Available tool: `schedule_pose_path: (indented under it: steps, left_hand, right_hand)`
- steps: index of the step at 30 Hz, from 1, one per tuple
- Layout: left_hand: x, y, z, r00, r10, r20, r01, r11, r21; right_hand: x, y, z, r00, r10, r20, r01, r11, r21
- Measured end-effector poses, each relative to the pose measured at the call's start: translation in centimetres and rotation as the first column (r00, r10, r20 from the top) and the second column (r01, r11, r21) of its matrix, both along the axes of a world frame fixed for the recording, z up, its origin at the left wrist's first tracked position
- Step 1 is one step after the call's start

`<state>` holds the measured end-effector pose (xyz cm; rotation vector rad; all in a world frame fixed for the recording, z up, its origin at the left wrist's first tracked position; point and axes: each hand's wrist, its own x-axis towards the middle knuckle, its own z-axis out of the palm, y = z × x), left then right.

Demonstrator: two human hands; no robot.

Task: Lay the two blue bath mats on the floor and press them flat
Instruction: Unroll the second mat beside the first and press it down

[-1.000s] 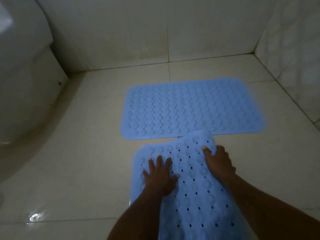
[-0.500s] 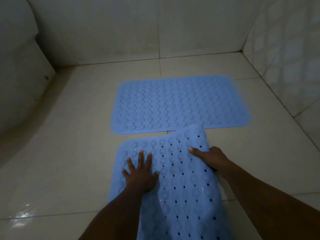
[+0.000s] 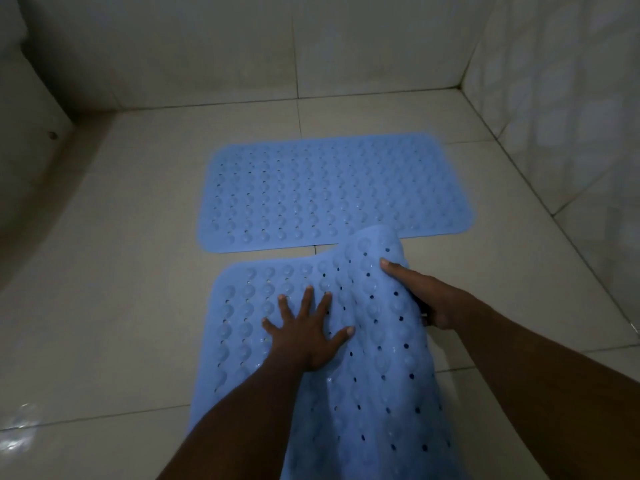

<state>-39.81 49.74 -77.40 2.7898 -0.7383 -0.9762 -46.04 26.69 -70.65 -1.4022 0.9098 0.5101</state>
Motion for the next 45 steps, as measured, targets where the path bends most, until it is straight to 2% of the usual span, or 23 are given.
schedule_pose_path:
  steps: [4, 6, 9, 13, 16, 19, 22, 27, 34, 38, 40, 42, 43, 45]
  left_hand:
    - [-0.1, -0.1, -0.1, 1.000, 0.014, -0.011, -0.013, 0.998, 0.057]
    - [-0.3, -0.1, -0.3, 1.000, 0.009, 0.004, -0.009, 0.996, 0.083]
    - [-0.2, 0.3, -0.6, 1.000, 0.017, 0.012, -0.018, 0.995, 0.100]
    - [0.0, 0.4, -0.7, 0.999, 0.033, 0.020, -0.035, 0.994, 0.106]
    - [-0.5, -0.4, -0.5, 0.998, 0.057, 0.038, -0.061, 0.994, 0.095]
    - [-1.2, -1.6, -0.6, 0.997, 0.047, 0.064, -0.051, 0.996, 0.067]
    - [-1.2, -2.5, -0.9, 0.999, 0.044, -0.003, -0.044, 0.998, 0.053]
    - [-0.6, -3.1, -1.6, 0.998, 0.051, -0.026, -0.048, 0.993, 0.104]
    - [0.4, -3.7, -1.4, 0.998, 0.052, -0.019, -0.049, 0.989, 0.137]
    - [0.7, -3.9, -1.6, 0.999, 0.052, -0.013, -0.050, 0.991, 0.121]
    - [0.8, -3.9, -1.6, 0.998, 0.060, -0.026, -0.057, 0.991, 0.120]
    - [1.0, -4.0, -1.5, 0.997, 0.067, -0.045, -0.061, 0.991, 0.120]
    - [1.0, -4.1, -1.5, 0.996, 0.069, -0.053, -0.063, 0.991, 0.121]
    - [1.1, -4.2, -1.4, 0.996, 0.069, -0.055, -0.061, 0.991, 0.123]
  right_hand:
    - [-0.5, -1.5, 0.1, 0.998, 0.007, 0.061, -0.012, 0.997, 0.076]
    - [-1.0, -2.5, 0.3, 0.999, 0.009, 0.036, -0.013, 0.995, 0.103]
    - [-1.4, -3.5, 0.9, 1.000, -0.012, -0.016, 0.010, 0.996, -0.091]
    - [-1.4, -5.4, 1.1, 0.995, -0.104, 0.009, 0.102, 0.952, -0.287]
    - [-1.7, -5.9, 1.3, 0.998, -0.054, -0.042, 0.039, 0.950, -0.309]
    - [-1.9, -5.8, 1.0, 0.999, -0.039, -0.012, 0.035, 0.965, -0.260]
    - [-1.9, -6.2, 1.0, 0.998, -0.004, -0.055, -0.011, 0.963, -0.270]
    - [-2.6, -8.7, 1.3, 0.998, -0.044, -0.052, 0.016, 0.898, -0.440]
    - [-3.6, -11.0, 0.5, 0.985, -0.150, 0.088, 0.172, 0.920, -0.352]
    - [-3.5, -11.8, 0.2, 0.999, -0.053, 0.006, 0.052, 0.928, -0.368]
    - [-3.4, -13.0, -0.5, 0.998, -0.024, -0.062, -0.003, 0.911, -0.413]
    - [-3.4, -13.8, -0.8, 0.996, -0.052, -0.067, 0.014, 0.883, -0.469]
    - [-3.4, -13.9, -0.5, 0.994, -0.081, -0.071, 0.030, 0.846, -0.532]
    - [-3.8, -13.6, 0.0, 0.981, -0.134, -0.137, -0.009, 0.683, -0.730]
